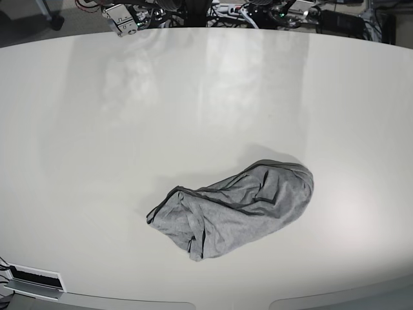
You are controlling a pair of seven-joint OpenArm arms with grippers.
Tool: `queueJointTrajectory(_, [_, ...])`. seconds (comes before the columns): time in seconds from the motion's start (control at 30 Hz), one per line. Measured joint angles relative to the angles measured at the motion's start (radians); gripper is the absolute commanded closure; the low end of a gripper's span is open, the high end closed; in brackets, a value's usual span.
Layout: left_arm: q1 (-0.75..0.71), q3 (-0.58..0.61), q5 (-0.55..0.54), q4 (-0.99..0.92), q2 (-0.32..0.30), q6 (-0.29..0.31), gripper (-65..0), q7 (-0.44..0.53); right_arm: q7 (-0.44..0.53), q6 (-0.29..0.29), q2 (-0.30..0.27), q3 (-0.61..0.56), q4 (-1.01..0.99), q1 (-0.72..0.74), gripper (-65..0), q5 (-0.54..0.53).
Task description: Layout the t-shirt on the table in an organized manner, then fold the t-shirt properly
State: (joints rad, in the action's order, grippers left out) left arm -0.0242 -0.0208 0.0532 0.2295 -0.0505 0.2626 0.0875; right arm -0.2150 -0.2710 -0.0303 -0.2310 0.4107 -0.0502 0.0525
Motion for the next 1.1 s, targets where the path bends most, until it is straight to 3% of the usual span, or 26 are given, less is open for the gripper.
queueJointTrajectory(0.27, [0.000, 0.000, -0.016, 0.000, 0.000, 0.000, 0.0, 0.015, 0.000, 0.000, 0.000, 0.000, 0.000, 0.000, 0.0, 0.000])
queueJointTrajectory(0.4, [-0.005, 0.000, -0.015, 0.029, 0.000, 0.000, 0.0, -0.082, -0.005, 0.000, 0.000, 0.000, 0.000, 0.000, 0.0, 0.000])
queueJointTrajectory(0.67, [-0.080, 0.001, -0.019, 0.203, -0.008, 0.034, 0.0, -0.310, -0.240, -0.003, 0.000, 0.000, 0.008, 0.003, 0.0, 0.000])
queueJointTrajectory(0.77, [-0.174, 0.001, -0.099, 0.323, -0.031, 0.053, 0.0, -0.325, -0.251, -0.008, -0.009, 0.000, 0.042, -0.022, 0.0, 0.000])
queueJointTrajectory(0.87, [-0.282, 0.001, -0.169, 0.439, -0.055, 0.072, 0.0, -0.333, -0.245, -0.086, -0.028, 0.000, 0.140, -0.093, 0.0, -0.005])
queueJointTrajectory(0.93, [-0.347, 0.001, -0.192, 0.515, -0.071, 0.083, 0.0, -0.342, -0.251, -0.106, -0.033, 0.000, 0.220, -0.160, 0.0, -0.002])
queueJointTrajectory(1.1, [-0.472, 0.002, -0.317, 0.717, -0.108, 0.082, 0.0, -0.463, -0.409, -0.128, -0.073, -0.001, 0.469, -0.338, 0.0, -0.157])
